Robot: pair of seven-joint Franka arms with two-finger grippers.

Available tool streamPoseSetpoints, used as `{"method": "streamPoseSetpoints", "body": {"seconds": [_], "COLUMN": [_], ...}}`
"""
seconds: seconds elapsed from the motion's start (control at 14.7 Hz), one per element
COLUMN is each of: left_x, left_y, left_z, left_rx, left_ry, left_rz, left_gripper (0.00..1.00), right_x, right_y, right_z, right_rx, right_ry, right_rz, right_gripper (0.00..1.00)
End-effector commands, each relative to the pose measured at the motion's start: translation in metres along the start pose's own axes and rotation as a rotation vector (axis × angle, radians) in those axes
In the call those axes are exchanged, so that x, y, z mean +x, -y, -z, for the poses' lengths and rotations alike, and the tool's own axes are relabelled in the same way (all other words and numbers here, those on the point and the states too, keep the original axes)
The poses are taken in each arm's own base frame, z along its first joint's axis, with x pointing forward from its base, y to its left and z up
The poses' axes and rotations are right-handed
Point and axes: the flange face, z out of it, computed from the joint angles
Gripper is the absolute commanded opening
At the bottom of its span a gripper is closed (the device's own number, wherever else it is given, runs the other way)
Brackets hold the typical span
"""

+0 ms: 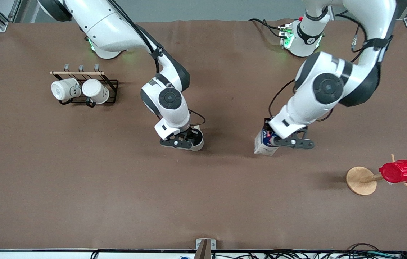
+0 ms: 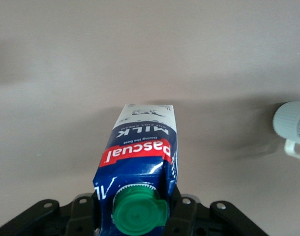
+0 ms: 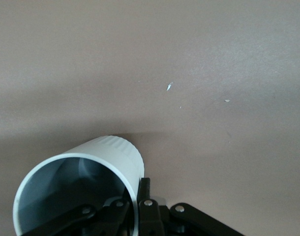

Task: Place cup and milk on table
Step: 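Lower the grey mug onto the table with the right gripper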

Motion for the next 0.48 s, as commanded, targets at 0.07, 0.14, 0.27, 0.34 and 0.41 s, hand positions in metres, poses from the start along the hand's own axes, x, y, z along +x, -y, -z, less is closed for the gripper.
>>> {"method": "streamPoseSetpoints", "body": {"seconds": [0.07,0.14,0.27,0.34,0.41], "left_x": [0.013,0.006,-0.003,-0.009,-0.009], "left_y": [-0.041,-0.063,-0.090,-0.103,-0.107], "left_z": [-0.016,-0.022,-0.026,-0.029,-0.038], "left_rx": [0.003,0.007,0.032,0.041,0.043], "left_ry": [0.022,0.028,0.021,0.018,0.030], "left_rz": [0.020,0.010,0.000,0.001,0.022], "left_gripper": [0.26,0.26,0.27,0.27,0.27], "right_x": [0.005,0.006,0.006,0.007,0.012], "right_y": [-0.002,-0.002,-0.002,-0.005,-0.012], "right_z": [0.008,0.009,0.009,0.011,0.025], "right_rx": [-0.011,-0.009,-0.009,-0.018,-0.036], "right_ry": [-0.017,-0.017,-0.017,-0.013,-0.009], "right_rz": [-0.014,-0.015,-0.015,-0.015,-0.020], "right_gripper": [1.00,1.00,1.00,1.00,1.00]}}
